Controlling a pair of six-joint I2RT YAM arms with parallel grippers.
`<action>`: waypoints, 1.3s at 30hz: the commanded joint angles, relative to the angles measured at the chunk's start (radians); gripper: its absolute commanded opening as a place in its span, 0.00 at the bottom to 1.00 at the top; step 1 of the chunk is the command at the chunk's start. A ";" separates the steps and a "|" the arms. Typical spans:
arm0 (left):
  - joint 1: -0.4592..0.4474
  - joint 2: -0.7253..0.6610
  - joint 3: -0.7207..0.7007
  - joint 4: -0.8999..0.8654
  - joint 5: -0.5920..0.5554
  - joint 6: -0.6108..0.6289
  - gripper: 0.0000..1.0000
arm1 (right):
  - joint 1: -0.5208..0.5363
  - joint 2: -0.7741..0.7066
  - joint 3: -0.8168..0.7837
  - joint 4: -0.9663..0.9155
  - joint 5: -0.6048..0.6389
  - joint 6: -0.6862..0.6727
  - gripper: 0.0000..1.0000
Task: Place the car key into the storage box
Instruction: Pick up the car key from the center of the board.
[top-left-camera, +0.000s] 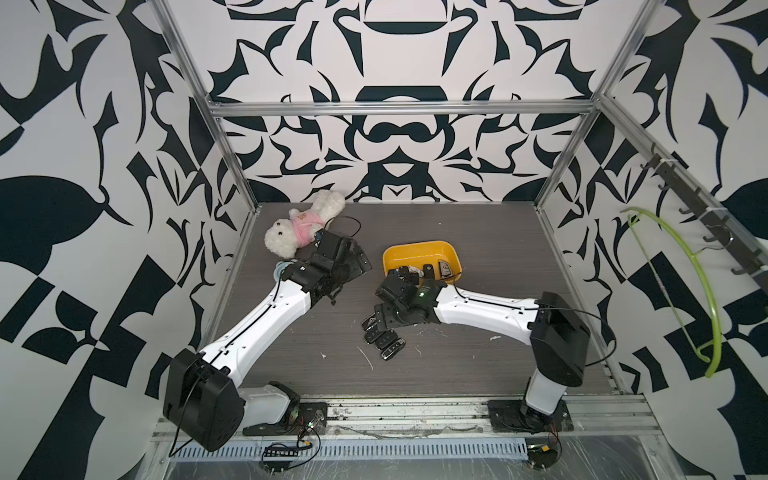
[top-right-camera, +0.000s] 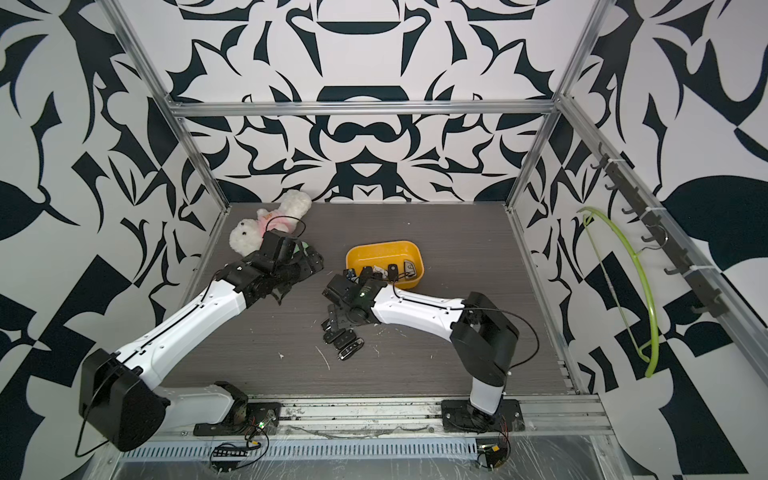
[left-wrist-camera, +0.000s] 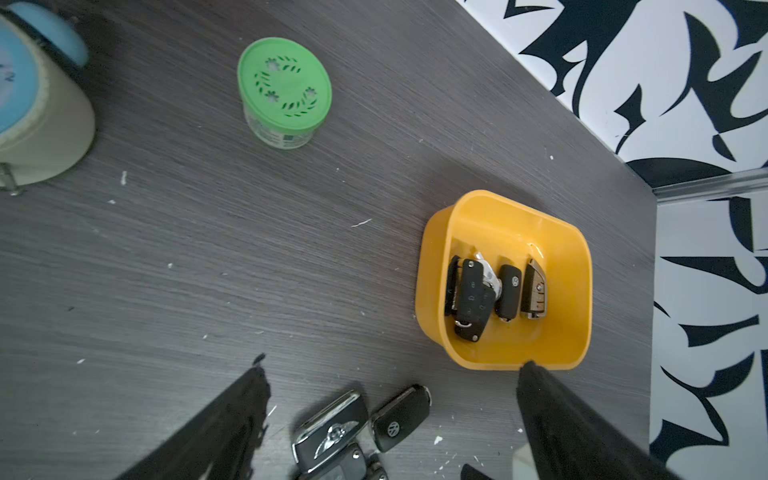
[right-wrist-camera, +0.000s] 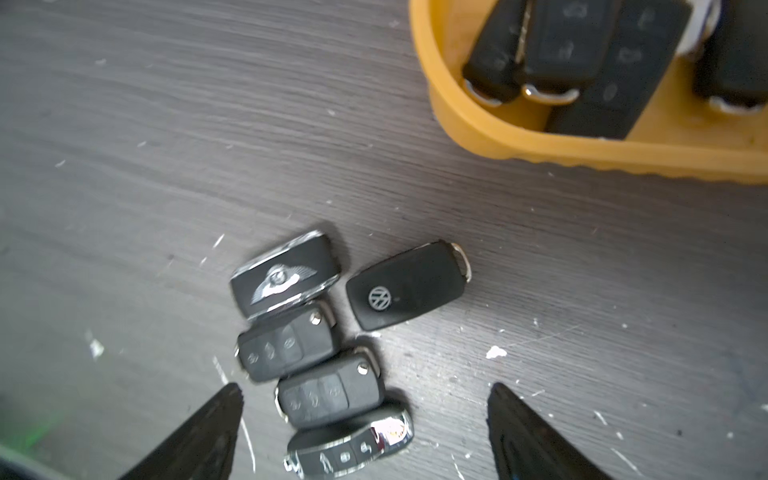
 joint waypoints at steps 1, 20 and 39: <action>0.002 -0.055 -0.052 -0.022 -0.018 -0.040 0.99 | 0.001 0.032 0.035 -0.066 0.068 0.152 0.93; 0.005 -0.110 -0.113 -0.030 -0.004 -0.038 0.99 | -0.025 0.128 0.070 0.010 0.166 0.394 0.88; 0.005 -0.121 -0.138 -0.011 -0.002 -0.053 0.99 | -0.030 0.164 0.069 -0.081 0.148 0.358 0.85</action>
